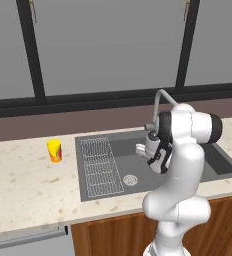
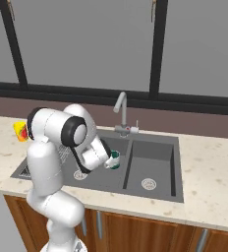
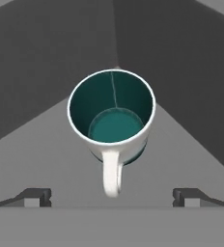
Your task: Move any existing items from the left basin to the right basin for drying. Then move the cup from the counter to the left basin of the sink for washing.
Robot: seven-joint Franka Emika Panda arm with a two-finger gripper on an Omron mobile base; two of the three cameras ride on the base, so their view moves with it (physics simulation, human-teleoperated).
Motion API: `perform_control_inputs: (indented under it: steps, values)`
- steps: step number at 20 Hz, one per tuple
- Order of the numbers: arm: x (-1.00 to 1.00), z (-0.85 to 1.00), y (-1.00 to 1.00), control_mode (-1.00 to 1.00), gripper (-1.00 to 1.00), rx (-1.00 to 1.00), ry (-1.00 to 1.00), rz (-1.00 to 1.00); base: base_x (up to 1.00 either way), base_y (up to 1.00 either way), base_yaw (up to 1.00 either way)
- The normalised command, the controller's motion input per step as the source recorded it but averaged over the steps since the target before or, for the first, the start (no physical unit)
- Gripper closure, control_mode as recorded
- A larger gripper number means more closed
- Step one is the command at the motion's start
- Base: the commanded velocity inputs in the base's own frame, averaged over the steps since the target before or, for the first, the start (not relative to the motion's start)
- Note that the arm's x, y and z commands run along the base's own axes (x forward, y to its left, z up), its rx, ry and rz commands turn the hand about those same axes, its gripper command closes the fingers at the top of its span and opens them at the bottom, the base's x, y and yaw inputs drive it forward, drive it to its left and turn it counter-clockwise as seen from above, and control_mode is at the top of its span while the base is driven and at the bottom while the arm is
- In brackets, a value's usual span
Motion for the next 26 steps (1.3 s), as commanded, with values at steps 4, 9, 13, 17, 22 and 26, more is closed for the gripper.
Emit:
perform_control_inputs:
  steps: [4,9,13,17,22,26]
  values:
    - [0.08,-0.29,-0.03,-1.0,-1.0,0.0,0.01,-0.01,0.0,0.0,0.0]
    - [0.03,-0.24,-0.02,-1.0,-1.0,0.0,0.0,0.0,0.0,0.0,0.0]
    - [0.03,-0.17,0.0,-1.0,-1.0,0.0,0.0,0.0,0.0,0.0,0.0]
    - [0.06,-0.15,0.0,-1.0,-1.0,0.0,0.0,0.0,0.0,0.0,0.0]
    - [0.03,-0.1,0.0,-1.0,1.0,0.0,0.0,0.0,0.0,0.0,0.0]
    - [0.0,-0.02,0.0,-1.0,1.0,0.0,0.0,0.0,0.0,0.0,0.0]
